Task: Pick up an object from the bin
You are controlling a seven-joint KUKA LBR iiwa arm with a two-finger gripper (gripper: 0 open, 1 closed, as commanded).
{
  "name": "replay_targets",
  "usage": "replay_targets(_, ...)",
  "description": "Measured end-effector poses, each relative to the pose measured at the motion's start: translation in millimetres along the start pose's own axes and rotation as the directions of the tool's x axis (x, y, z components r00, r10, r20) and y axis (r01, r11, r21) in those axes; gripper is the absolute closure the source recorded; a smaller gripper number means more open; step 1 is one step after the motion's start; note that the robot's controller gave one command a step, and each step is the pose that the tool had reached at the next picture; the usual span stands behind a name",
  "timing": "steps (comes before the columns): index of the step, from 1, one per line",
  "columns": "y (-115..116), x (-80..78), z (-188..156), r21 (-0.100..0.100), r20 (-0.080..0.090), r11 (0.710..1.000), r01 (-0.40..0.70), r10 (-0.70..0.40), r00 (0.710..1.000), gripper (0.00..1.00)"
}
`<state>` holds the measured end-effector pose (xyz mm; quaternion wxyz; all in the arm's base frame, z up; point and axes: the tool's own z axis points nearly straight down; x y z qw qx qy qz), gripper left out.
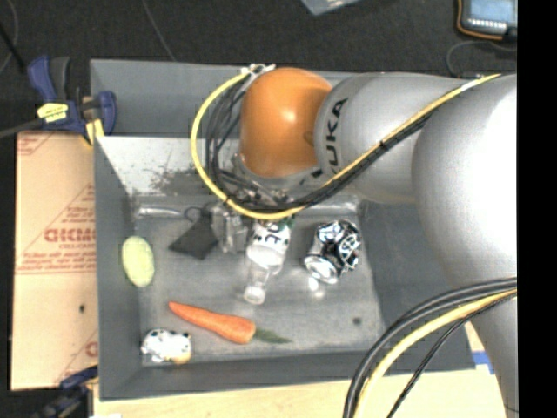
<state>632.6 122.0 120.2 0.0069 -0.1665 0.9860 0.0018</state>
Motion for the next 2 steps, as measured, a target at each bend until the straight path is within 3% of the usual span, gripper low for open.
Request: replay_targets(2,-0.2,-0.3,-33.9,0.000,0.000,1.000,-0.002,0.002,1.000,1.00)
